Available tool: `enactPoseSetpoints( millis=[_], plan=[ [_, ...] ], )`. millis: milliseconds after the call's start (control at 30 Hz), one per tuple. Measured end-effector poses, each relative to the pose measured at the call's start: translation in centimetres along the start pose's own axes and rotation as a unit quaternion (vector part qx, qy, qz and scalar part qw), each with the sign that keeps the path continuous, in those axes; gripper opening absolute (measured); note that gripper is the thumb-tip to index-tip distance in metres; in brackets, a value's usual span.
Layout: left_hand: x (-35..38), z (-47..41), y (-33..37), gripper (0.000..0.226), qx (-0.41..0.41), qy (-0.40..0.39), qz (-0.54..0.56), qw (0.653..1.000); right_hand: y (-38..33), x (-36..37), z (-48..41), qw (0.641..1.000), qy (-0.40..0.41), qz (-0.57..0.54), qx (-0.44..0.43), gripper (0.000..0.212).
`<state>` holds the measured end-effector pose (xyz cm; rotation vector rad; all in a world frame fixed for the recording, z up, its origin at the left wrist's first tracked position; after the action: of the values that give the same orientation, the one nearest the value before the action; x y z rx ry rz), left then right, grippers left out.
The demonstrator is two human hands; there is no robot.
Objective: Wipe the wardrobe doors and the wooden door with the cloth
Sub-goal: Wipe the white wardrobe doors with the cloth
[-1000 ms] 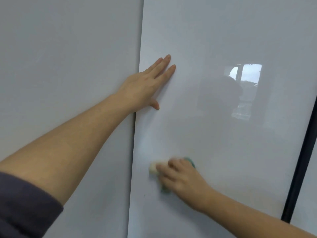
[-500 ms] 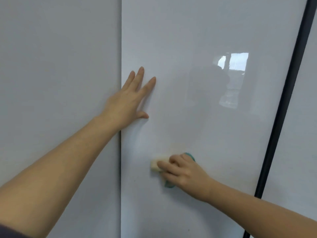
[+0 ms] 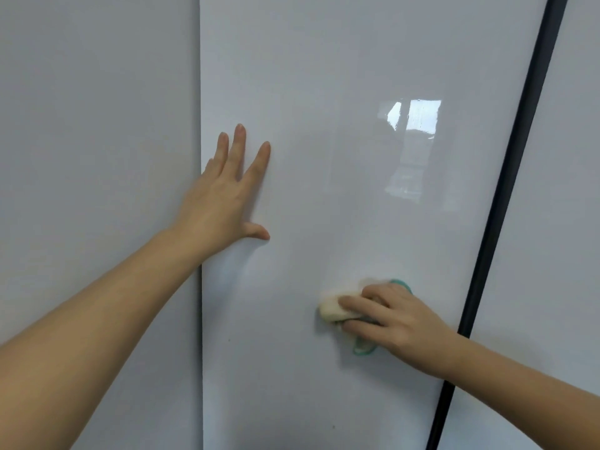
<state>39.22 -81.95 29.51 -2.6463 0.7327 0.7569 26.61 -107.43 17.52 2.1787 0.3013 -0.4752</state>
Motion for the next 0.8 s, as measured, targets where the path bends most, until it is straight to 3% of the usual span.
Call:
enactPoseSetpoints(
  millis=[67,200,300,400,633,700,800],
  plan=[
    [0.1,0.1,0.2,0.137,-0.005,0.002,0.001,1.0,2.7,-1.6,-1.2,0.998,0.031,0.024,0.051,0.032],
    [0.1,0.0,0.3,0.136,-0.017,-0.003,0.018,1.0,5.2,-3.0,-1.3,0.978,0.096,0.069,0.173,0.028],
    [0.1,0.2,0.6,0.135,-0.016,-0.003,0.022,1.0,1.1,-2.2,2.3,0.99,0.062,0.056,0.112,0.037],
    [0.1,0.1,0.8,0.135,-0.019,-0.007,0.023,1.0,1.1,-2.9,3.7,0.997,0.018,0.046,0.059,0.028],
    [0.2,0.3,1.1,0.136,-0.022,-0.015,0.022,0.999,8.5,-6.9,0.1,0.97,0.102,0.107,0.194,0.017],
    [0.3,0.5,1.4,0.137,-0.024,-0.018,0.027,0.999,5.9,-5.4,2.1,0.973,0.101,0.096,0.183,0.016],
    [0.6,0.8,1.5,0.137,-0.021,-0.011,0.021,0.999,0.0,-2.5,7.0,0.992,0.036,0.053,0.11,0.016]
  ],
)
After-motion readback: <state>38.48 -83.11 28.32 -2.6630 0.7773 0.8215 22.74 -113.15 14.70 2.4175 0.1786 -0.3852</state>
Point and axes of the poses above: each hand's wrist, its own z-axis away from the middle knuckle, its own x-axis out of the palm, y = z × x, the point moved 3 cm from there along -z, towards the middle knuckle, and after that the axes turned 6 degrees about y, right-handed, at the moved point
